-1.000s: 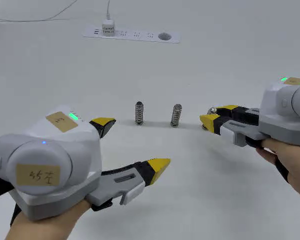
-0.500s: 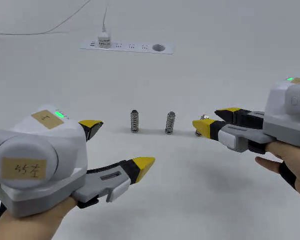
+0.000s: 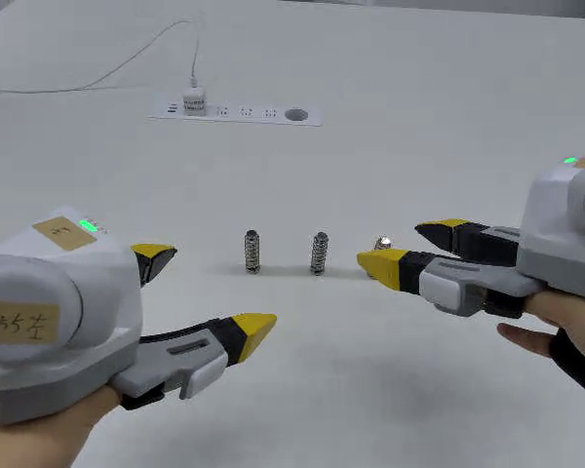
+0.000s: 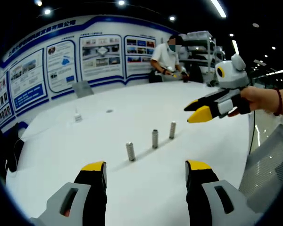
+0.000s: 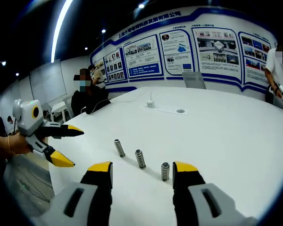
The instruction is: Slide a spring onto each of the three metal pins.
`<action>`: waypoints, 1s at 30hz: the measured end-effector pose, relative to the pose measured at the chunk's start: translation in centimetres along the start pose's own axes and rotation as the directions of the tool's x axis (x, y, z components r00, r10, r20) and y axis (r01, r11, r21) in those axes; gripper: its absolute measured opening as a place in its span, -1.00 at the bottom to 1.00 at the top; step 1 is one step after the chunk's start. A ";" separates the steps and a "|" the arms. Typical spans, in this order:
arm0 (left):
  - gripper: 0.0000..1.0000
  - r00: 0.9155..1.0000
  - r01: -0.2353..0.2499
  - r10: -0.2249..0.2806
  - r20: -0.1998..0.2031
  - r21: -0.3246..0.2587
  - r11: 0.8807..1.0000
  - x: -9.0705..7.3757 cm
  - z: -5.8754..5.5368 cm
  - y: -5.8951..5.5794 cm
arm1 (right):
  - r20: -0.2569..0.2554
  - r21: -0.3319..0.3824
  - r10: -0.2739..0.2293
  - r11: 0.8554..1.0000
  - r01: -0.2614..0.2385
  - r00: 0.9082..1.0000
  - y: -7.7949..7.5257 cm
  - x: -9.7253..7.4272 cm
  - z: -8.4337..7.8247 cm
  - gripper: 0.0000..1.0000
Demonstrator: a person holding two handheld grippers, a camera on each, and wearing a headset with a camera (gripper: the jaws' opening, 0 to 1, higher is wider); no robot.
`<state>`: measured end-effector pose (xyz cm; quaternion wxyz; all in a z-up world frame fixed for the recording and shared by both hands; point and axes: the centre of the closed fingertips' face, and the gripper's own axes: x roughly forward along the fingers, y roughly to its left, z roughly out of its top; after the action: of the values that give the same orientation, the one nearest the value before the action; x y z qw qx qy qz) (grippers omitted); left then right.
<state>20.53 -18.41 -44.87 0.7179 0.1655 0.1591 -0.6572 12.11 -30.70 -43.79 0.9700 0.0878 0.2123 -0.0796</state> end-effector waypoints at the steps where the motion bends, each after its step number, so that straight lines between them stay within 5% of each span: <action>1: 0.38 1.000 0.000 0.000 0.000 0.000 1.000 -0.1 0.0 0.0 | 0.001 -0.001 0.001 1.000 -0.001 1.000 0.1 -0.1 0.0 0.05; 30: 0.54 1.000 0.019 -0.019 -0.009 0.015 1.000 -2.3 0.4 -0.6 | -0.008 -0.045 0.017 0.999 -0.017 1.000 3.3 -3.1 -0.8 0.46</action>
<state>19.77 -16.57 -43.54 0.7095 0.1721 0.1591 -0.6645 9.63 -26.99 -42.78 0.9715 0.0680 0.2171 -0.0661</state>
